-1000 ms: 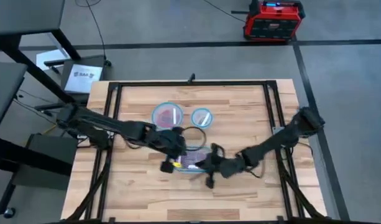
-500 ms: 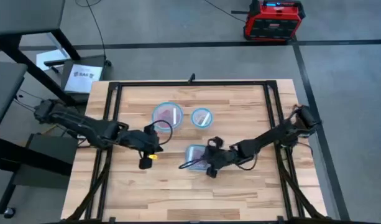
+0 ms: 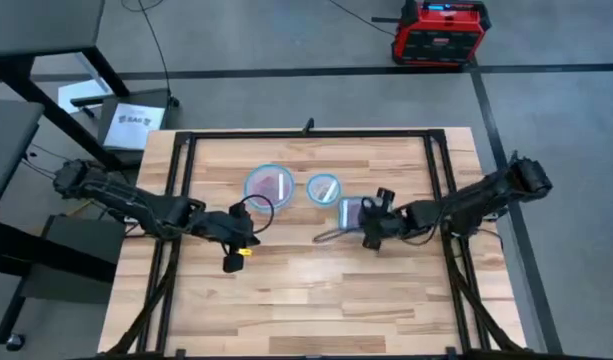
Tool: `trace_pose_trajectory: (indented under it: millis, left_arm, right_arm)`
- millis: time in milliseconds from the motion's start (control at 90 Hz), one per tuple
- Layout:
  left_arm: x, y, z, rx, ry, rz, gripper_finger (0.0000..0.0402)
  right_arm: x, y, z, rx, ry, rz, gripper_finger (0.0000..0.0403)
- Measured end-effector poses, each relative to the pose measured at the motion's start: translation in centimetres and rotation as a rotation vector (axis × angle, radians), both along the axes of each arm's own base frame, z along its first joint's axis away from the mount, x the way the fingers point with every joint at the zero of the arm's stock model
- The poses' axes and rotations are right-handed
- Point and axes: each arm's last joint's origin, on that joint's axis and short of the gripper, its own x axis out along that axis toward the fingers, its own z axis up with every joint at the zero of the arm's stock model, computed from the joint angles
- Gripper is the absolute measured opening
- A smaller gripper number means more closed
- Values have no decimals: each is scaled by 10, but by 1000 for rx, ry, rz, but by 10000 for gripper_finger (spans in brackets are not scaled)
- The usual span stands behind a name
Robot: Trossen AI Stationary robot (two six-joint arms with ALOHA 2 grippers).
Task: Sort candy
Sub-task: Move the center transparent bin to the top right
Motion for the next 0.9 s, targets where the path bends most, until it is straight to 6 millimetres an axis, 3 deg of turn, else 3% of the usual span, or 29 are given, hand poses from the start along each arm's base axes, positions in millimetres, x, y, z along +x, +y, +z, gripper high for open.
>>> trace_pose_trajectory:
  millis: [344, 600, 722, 811, 900]
  left_arm:
    - [0, 0, 0, 5, 3, -3, 0]
    - [0, 0, 0, -3, 3, 3, 0]
    - [0, 0, 1, -8, -8, 5, 0]
    - [1, 0, 2, -13, -23, 5, 0]
    - [2, -1, 3, -12, -37, 1, 0]
  right_arm:
    - [-23, -54, 0, -6, 35, -98, 0]
    - [-20, -61, 7, 0, -18, -99, 0]
    - [-19, -45, 38, 74, 3, -34, 0]
    - [-13, -30, 85, 177, -126, 23, 0]
    - [-15, -13, 116, 314, -265, 93, 0]
